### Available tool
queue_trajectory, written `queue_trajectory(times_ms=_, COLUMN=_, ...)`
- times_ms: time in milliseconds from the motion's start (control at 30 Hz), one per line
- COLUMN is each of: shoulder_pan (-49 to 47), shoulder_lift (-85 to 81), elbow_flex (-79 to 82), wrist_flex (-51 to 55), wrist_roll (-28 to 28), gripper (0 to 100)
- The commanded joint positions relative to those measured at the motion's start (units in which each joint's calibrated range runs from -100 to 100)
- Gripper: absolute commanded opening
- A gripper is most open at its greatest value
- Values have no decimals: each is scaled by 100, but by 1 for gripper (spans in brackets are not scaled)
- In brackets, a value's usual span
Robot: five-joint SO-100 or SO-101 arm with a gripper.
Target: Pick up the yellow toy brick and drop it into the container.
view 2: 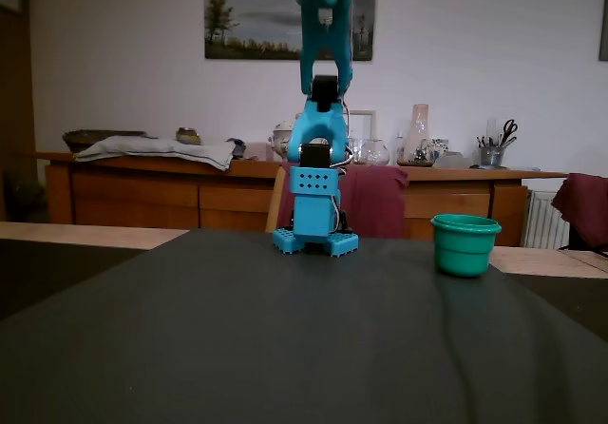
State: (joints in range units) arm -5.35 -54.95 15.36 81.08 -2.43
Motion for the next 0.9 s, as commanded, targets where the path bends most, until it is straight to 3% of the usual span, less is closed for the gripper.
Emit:
queue_trajectory(times_ms=0, shoulder_pan=5, shoulder_lift=-702, elbow_flex=802, wrist_flex=8, wrist_roll=-2, gripper=0)
queue_trajectory(times_ms=467, shoulder_pan=59, shoulder_lift=-4311, elbow_flex=5016, wrist_flex=-818, wrist_roll=-18, gripper=0)
queue_trajectory(times_ms=767, shoulder_pan=-11, shoulder_lift=-4370, elbow_flex=6000, wrist_flex=-871, wrist_roll=-39, gripper=0)
queue_trajectory(times_ms=867, shoulder_pan=20, shoulder_lift=-4370, elbow_flex=6650, wrist_flex=-1387, wrist_roll=-39, gripper=0)
